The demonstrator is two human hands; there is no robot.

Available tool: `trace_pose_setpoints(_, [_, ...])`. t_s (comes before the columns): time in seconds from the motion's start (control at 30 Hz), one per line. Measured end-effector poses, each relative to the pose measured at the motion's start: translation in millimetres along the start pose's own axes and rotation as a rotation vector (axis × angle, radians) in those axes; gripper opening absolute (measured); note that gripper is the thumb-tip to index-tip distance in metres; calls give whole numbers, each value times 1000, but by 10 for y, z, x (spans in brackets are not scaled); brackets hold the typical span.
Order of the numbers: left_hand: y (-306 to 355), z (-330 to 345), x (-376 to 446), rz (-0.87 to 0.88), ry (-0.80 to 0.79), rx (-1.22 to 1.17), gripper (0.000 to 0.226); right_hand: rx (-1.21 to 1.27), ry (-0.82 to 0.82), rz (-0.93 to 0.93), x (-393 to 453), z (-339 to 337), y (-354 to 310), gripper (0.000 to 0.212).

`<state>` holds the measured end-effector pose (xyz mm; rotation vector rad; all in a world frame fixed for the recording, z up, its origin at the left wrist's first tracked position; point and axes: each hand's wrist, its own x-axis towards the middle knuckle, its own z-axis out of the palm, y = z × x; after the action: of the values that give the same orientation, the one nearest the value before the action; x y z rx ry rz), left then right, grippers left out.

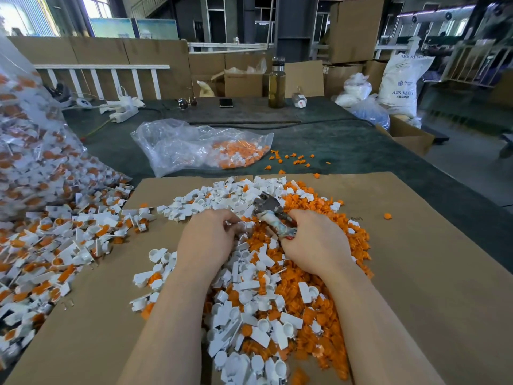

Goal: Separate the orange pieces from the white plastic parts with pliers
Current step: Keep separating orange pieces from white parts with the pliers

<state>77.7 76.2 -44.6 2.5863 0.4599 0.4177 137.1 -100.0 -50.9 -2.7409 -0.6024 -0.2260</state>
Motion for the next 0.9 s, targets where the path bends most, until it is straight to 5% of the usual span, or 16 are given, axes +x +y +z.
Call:
trace_pose_setpoints(0.27, [34,1,-25,30,-54,-75,3,101,53,31,28,-1,-22,16])
trace_pose_setpoints(0.5, [82,-55,-32,-92,67,-392,30,236,111,27,44,33,-50,36])
trace_pose_setpoints(0.9, [131,-125,-79,-197,12,-785,15,451,164,68,30,-18,-49,13])
